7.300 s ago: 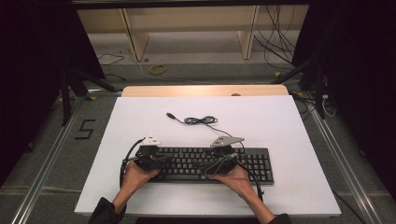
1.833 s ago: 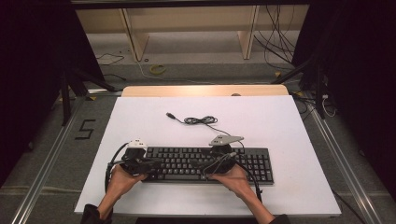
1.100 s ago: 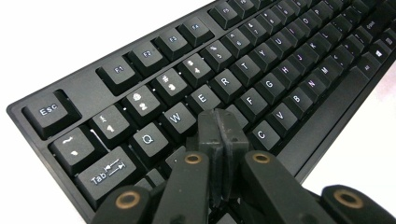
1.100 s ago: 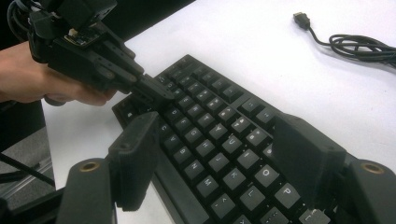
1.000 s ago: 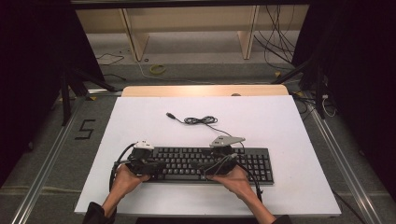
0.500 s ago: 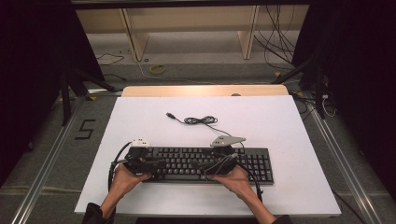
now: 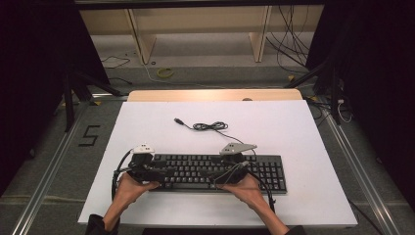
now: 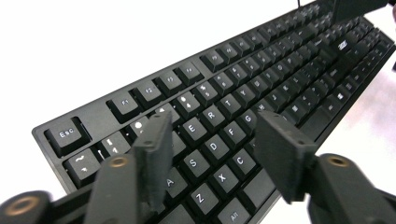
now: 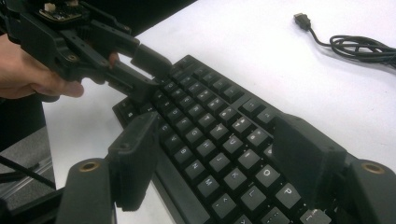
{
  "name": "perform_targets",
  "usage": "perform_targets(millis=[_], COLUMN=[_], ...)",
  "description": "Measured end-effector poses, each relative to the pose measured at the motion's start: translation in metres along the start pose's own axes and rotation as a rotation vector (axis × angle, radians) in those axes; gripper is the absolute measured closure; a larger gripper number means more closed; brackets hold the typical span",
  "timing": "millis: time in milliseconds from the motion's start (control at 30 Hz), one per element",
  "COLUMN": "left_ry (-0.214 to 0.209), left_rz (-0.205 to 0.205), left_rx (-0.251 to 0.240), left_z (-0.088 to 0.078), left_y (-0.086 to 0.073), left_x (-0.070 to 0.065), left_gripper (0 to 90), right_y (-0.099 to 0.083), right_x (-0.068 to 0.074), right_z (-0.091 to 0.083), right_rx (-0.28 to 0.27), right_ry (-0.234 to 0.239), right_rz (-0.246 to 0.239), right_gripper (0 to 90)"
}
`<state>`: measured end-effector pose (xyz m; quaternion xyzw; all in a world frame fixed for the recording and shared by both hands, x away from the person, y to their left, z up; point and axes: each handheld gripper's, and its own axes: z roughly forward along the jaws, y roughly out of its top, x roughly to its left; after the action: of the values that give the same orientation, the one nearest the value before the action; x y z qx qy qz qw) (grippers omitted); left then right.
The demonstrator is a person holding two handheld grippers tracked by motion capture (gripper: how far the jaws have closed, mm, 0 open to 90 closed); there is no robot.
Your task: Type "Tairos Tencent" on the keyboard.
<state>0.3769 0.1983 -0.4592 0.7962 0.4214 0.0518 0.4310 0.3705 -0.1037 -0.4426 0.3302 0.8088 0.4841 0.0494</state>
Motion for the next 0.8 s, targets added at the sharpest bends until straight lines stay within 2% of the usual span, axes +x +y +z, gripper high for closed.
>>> perform_targets(millis=[233,800], left_ry=[-0.003,-0.018], left_rz=[-0.006,-0.017], left_rx=[-0.031,-0.08], left_z=[-0.004,-0.012], left_y=[-0.001,-0.003], left_x=[0.0,-0.001], left_gripper=[35.6,33.1], right_y=[0.0,-0.002], right_x=[0.002,0.01], right_z=[0.001,0.004], right_rx=[0.003,0.016], right_ry=[0.005,0.033], right_rz=[-0.004,-0.019], right_gripper=[33.1,41.1])
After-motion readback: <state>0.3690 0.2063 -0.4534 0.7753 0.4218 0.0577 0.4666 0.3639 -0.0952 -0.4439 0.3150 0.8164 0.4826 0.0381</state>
